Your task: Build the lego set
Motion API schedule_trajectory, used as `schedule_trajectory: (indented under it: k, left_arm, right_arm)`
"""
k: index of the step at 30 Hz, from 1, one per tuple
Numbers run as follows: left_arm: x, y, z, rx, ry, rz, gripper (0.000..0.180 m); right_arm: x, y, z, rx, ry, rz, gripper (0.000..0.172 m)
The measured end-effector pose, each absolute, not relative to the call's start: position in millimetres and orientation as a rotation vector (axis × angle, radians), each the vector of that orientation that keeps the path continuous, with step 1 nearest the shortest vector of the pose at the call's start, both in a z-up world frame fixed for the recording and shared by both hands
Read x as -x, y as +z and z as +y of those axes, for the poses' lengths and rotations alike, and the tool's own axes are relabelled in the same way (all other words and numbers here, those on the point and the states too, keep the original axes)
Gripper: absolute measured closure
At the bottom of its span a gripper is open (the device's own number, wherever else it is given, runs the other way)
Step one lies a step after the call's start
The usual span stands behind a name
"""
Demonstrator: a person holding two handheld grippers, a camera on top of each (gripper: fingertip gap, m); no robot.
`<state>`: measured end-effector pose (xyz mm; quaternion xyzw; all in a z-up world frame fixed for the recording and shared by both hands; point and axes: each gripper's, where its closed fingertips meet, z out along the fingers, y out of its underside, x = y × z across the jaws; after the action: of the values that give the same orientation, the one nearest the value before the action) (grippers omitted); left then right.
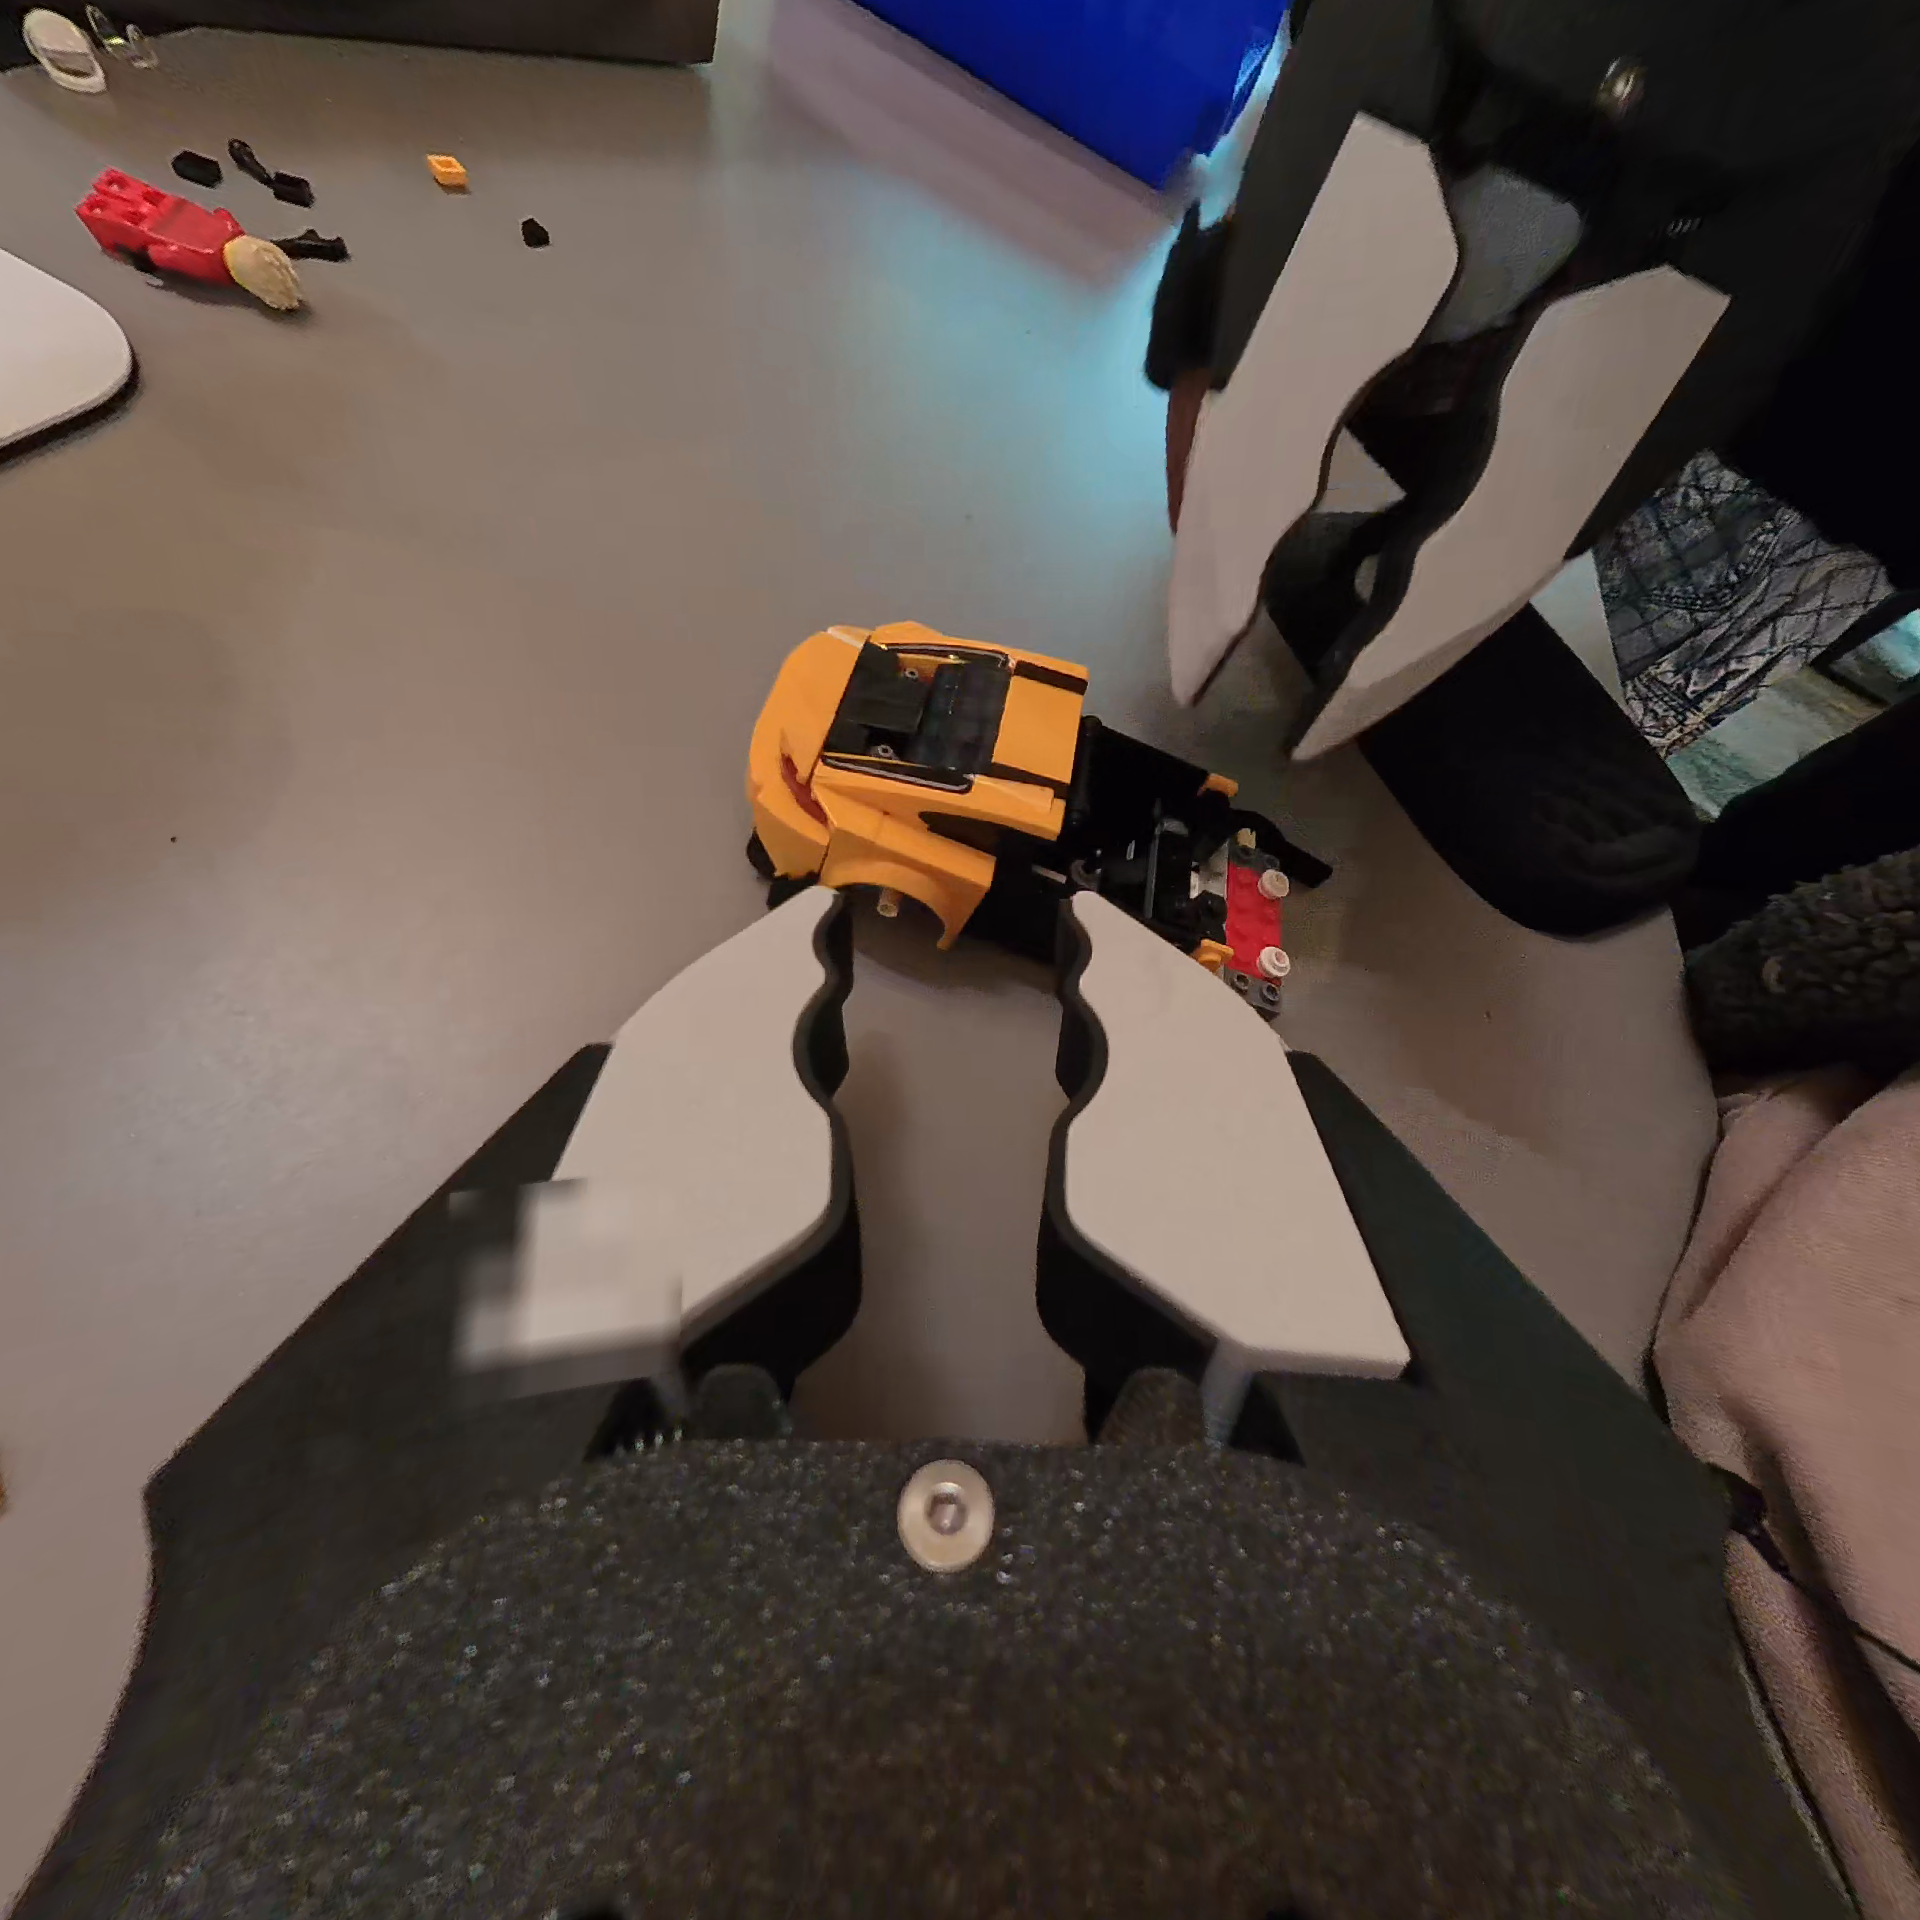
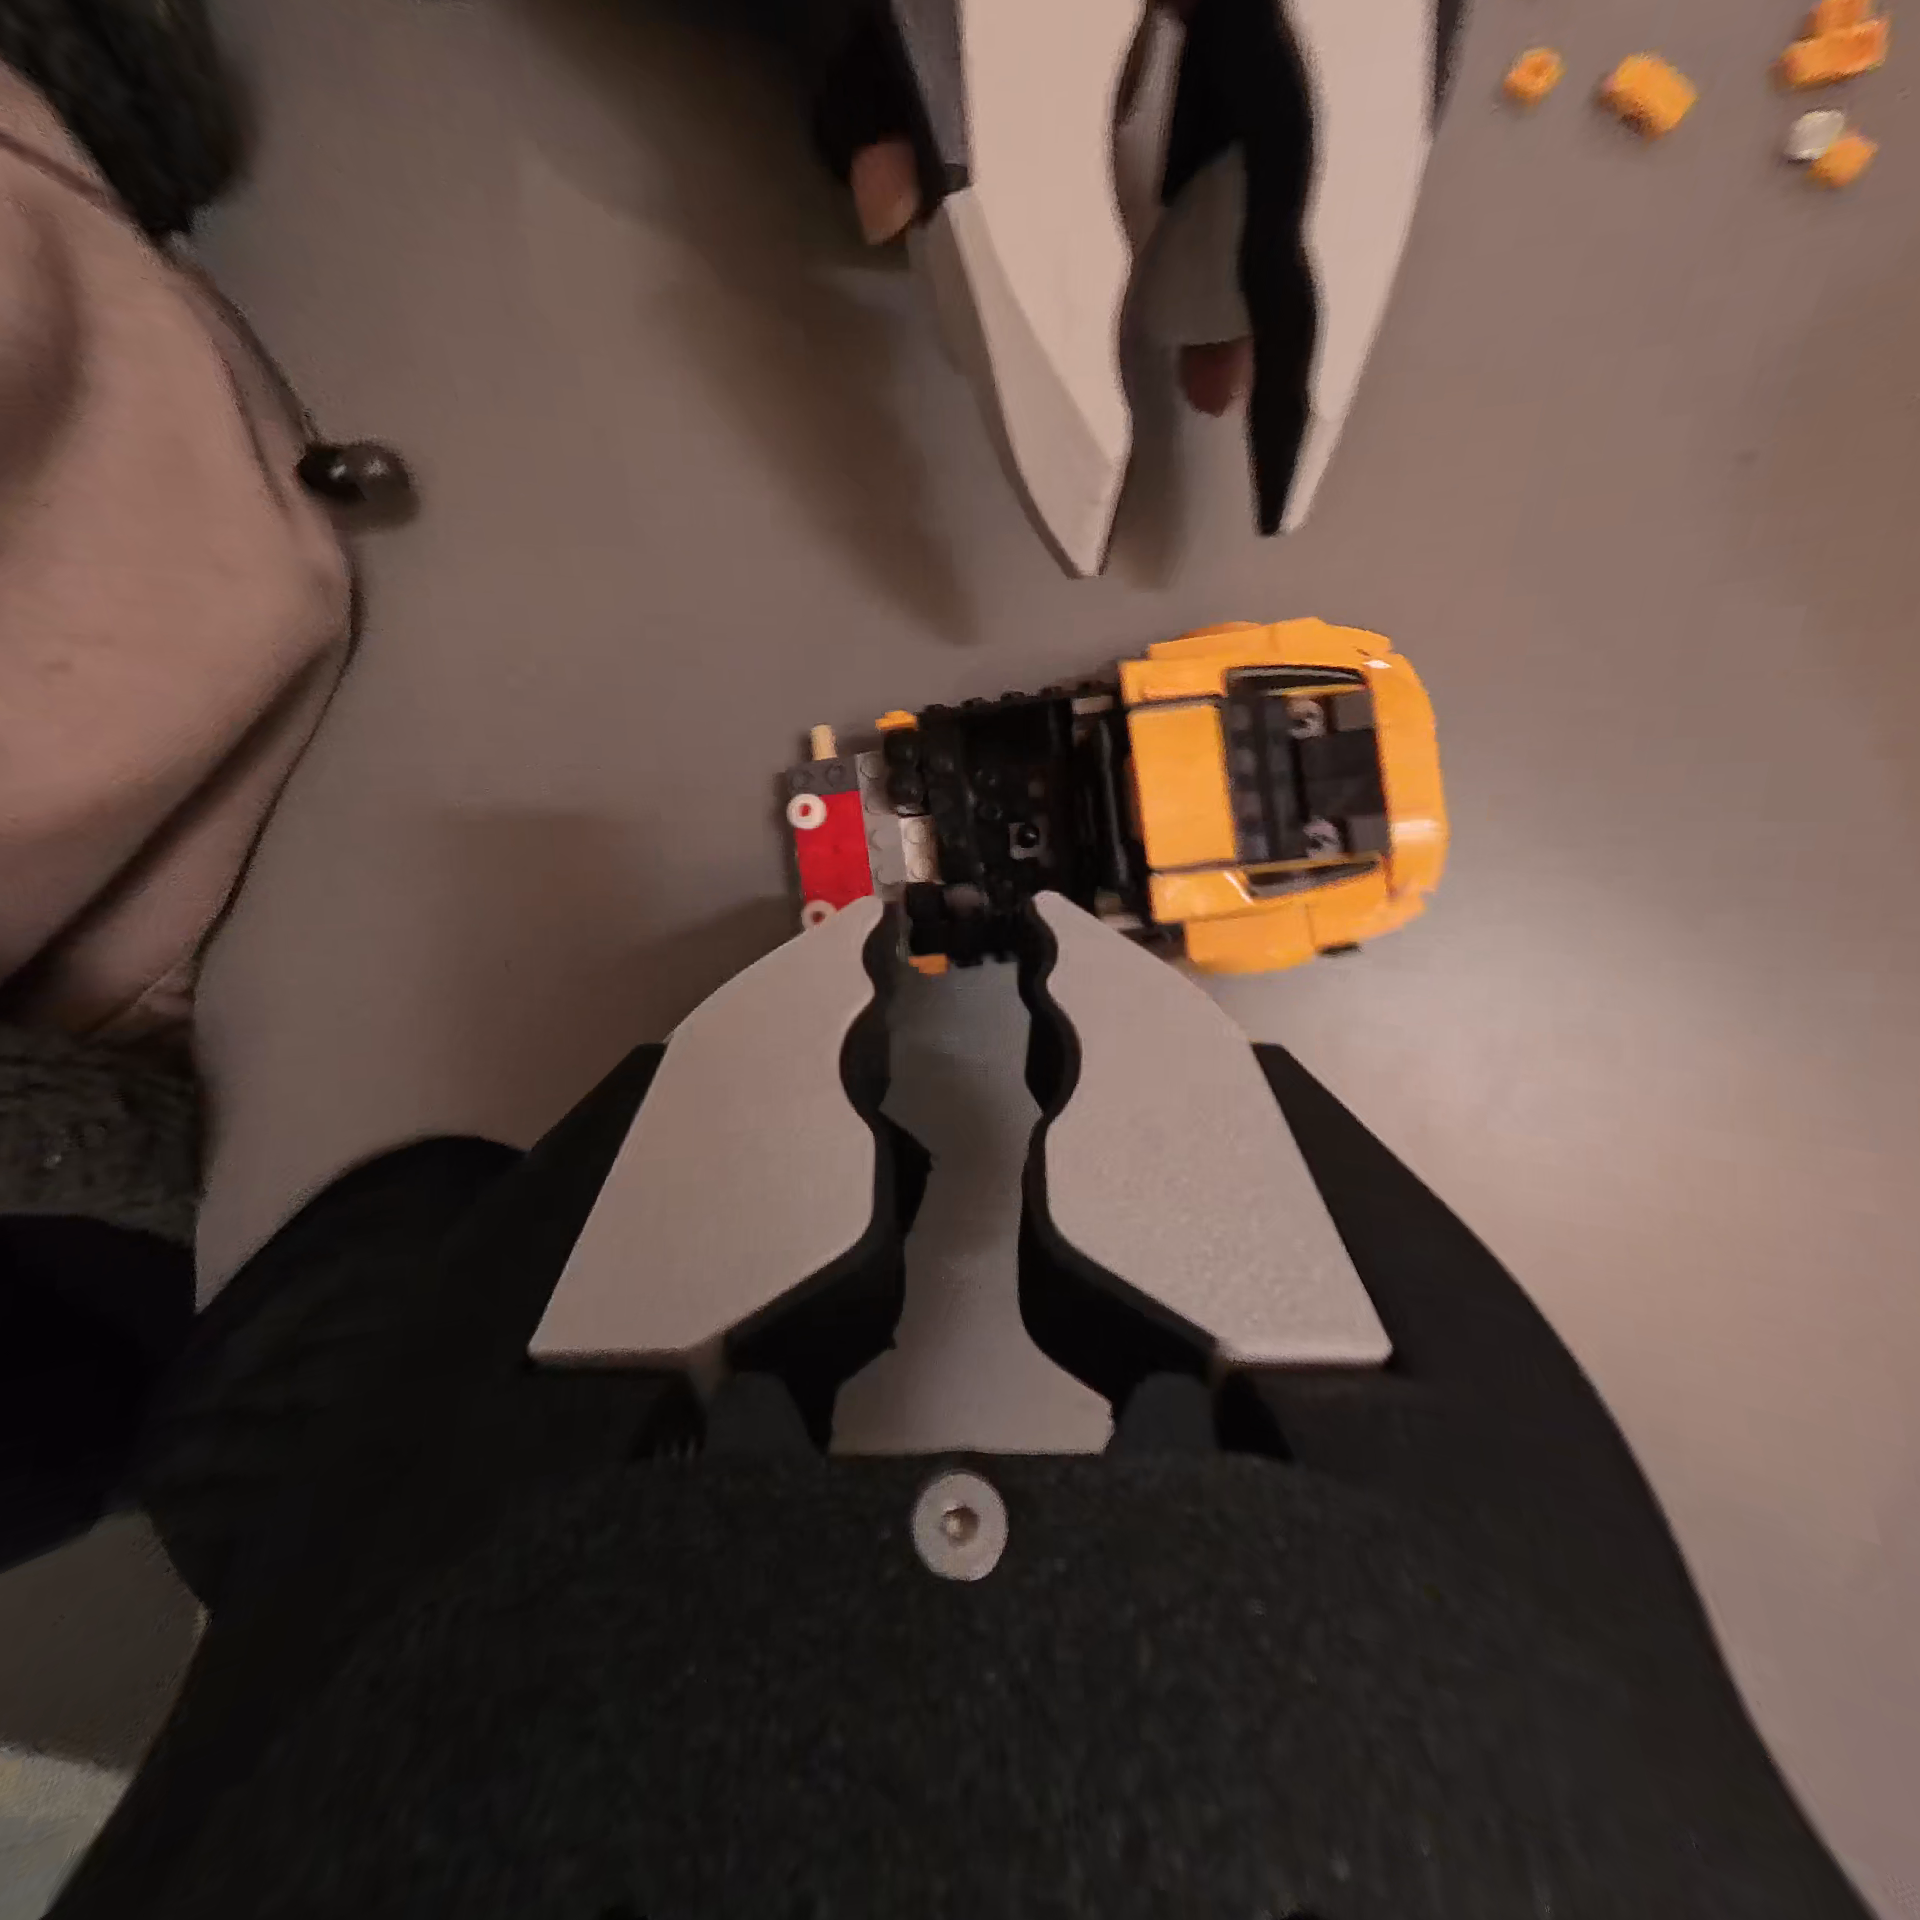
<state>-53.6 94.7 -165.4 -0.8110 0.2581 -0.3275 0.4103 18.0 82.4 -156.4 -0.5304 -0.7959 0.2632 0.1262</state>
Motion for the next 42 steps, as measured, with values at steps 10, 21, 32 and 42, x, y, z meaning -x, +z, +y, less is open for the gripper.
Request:
schedule_trajectory:
  k: [10,21,32,42]
  left_arm:
    - [46.4,-178.0,92.7,2.191,-0.911,0.557,0.138]
    - [45.3,-175.8,112.4,2.194,-0.911,0.427,0.133]
    - [47.8,-134.7,129.2,1.9,-0.73,0.48,0.131]
    - [46.3,-85.3,119.2,1.347,0.087,0.912,0.134]
  right_arm:
    - [-13.0,-176.4,122.2,2.093,1.061,-1.743,0.107]
    - [16.5,-175.2,127.7,1.902,1.172,-1.695,0.125]
    - [21.5,-119.7,137.8,1.671,1.459,-1.354,0.123]
    - [20.3,-90.6,131.9,1.341,1.221,-1.463,0.134]
